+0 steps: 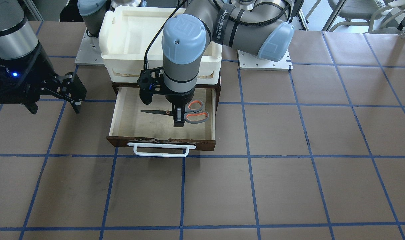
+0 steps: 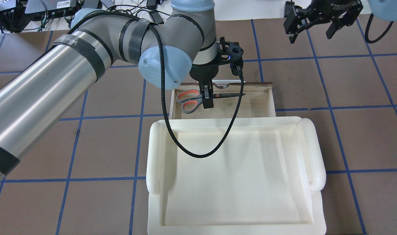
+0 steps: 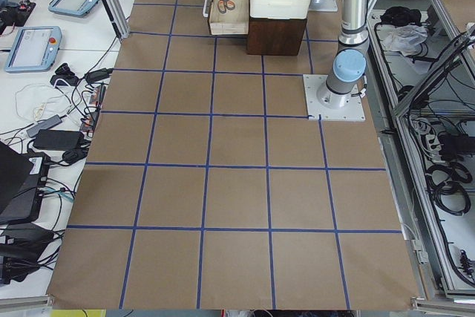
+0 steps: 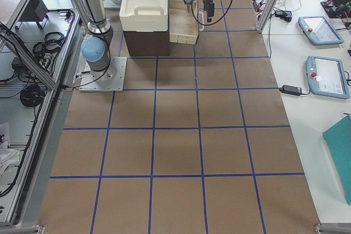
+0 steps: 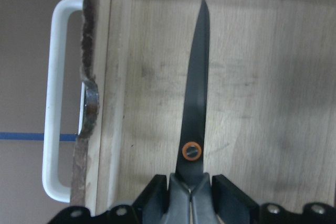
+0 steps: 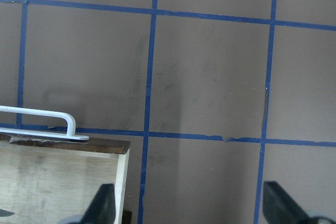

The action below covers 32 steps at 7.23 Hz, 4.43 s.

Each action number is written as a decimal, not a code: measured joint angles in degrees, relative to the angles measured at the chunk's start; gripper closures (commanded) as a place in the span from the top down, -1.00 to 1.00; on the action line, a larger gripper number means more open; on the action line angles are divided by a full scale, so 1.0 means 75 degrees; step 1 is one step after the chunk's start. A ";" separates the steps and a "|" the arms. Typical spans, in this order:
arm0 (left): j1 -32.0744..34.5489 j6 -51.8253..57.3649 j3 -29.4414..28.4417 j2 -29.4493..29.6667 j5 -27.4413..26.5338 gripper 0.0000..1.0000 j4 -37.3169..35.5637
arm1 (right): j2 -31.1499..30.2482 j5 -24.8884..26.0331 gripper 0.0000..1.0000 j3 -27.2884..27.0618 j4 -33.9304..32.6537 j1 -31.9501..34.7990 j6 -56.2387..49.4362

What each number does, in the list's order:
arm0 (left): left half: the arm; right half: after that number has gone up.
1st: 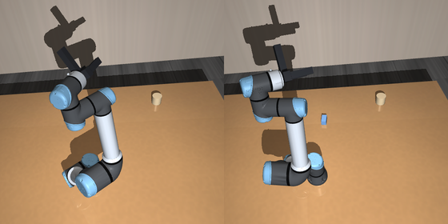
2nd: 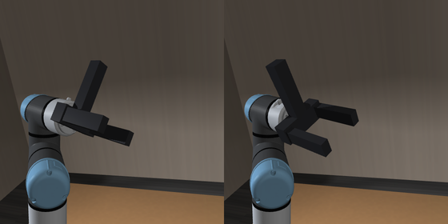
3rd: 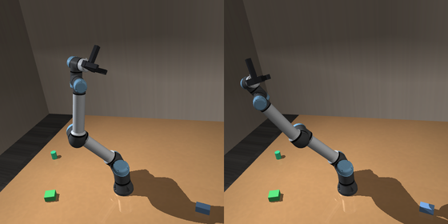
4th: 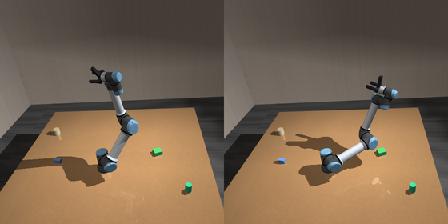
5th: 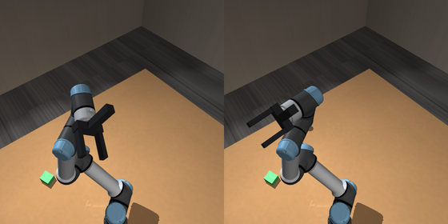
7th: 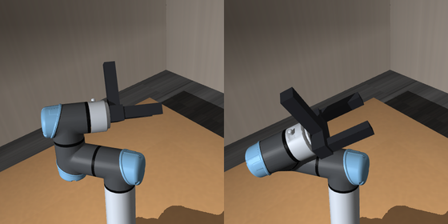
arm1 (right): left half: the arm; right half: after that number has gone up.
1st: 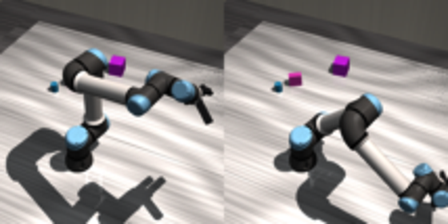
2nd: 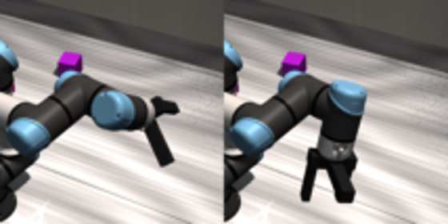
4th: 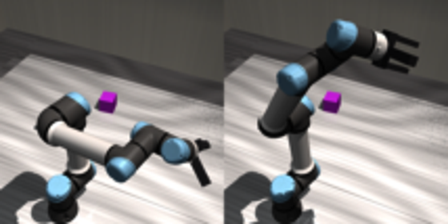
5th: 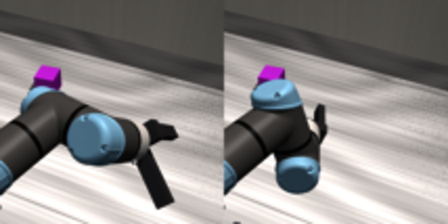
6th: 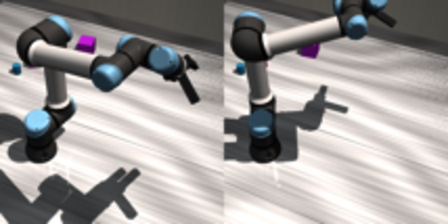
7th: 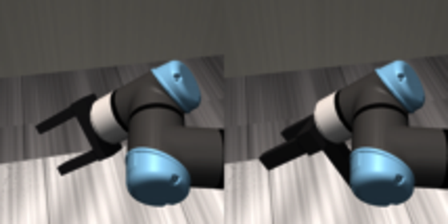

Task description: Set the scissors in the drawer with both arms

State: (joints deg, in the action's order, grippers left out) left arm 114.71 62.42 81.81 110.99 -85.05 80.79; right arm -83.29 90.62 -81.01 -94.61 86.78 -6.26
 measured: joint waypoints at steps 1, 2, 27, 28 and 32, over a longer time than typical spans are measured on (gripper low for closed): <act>0.0123 -0.0038 0.0009 0.0060 -0.0104 -0.86 0.0000 | -0.0074 -0.0081 1.00 0.0001 0.0039 -0.0001 0.0102; 0.0212 -0.0066 0.0037 0.0088 -0.0140 -0.86 0.0008 | -0.0175 -0.0096 1.00 0.0001 0.0130 0.0010 0.0142; -0.1461 -0.1642 0.0235 -0.1079 0.0012 0.86 0.0105 | -0.0567 -0.0208 1.00 -0.0095 0.0910 0.0637 0.0722; -0.1759 -0.2479 0.0332 -0.1273 -0.0081 0.97 -0.0041 | -0.0573 -0.0204 1.00 -0.0096 0.0994 0.0639 0.0738; -0.2533 -0.6450 0.0530 -0.2006 -0.0738 1.00 -0.0461 | -0.0587 -0.0195 1.00 -0.0096 0.1068 0.0640 0.0793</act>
State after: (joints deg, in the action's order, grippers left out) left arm 95.71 14.05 85.78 95.94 -90.59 77.33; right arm -87.69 89.16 -81.74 -86.60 91.58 -0.31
